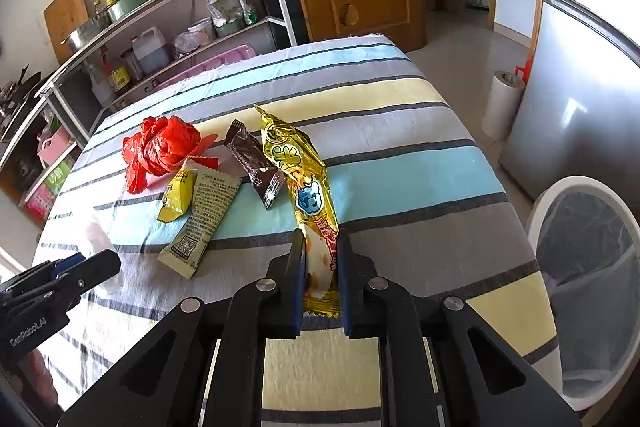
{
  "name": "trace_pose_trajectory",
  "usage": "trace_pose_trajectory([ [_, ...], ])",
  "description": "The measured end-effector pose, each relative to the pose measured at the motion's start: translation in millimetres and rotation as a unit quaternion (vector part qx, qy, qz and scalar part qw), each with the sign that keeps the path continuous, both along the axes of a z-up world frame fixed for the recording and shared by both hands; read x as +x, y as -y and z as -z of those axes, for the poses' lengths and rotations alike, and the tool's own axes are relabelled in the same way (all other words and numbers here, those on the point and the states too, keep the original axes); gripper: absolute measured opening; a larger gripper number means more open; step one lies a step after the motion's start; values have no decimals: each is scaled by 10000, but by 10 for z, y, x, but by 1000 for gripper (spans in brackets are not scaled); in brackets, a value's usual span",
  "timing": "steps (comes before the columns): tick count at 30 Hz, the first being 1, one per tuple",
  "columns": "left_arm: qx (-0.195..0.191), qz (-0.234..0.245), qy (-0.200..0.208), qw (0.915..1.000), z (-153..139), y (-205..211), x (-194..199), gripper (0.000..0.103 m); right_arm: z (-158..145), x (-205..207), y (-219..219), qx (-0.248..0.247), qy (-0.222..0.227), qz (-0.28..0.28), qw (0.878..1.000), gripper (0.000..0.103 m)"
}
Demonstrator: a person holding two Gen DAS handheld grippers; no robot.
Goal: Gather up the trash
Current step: 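Grasp the clear plastic wrap with the left gripper while the right gripper grasps the long gold wrapper, then carry the clear wrap and gold wrapper over the bin and open both grippers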
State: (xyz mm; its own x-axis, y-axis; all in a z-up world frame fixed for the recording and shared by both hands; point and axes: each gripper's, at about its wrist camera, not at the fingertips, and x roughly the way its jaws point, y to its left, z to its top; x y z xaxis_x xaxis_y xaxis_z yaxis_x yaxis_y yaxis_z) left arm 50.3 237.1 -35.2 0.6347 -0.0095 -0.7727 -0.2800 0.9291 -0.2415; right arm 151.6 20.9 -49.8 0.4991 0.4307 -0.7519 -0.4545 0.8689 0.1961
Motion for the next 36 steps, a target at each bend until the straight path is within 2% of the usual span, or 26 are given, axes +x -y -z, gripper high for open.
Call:
trace_pose_trajectory([
  [19, 267, 615, 212, 9975, -226, 507, 104, 30, -207, -252, 409, 404, 162, 151, 9989, 14],
  [30, 470, 1190, 427, 9909, -424, 1042, 264, 30, -347, -334, 884, 535, 305, 523, 9967, 14],
  [36, 406, 1614, 447, 9850, -427, 1441, 425, 30, -398, -366, 1235, 444, 468, 866, 9942, 14],
])
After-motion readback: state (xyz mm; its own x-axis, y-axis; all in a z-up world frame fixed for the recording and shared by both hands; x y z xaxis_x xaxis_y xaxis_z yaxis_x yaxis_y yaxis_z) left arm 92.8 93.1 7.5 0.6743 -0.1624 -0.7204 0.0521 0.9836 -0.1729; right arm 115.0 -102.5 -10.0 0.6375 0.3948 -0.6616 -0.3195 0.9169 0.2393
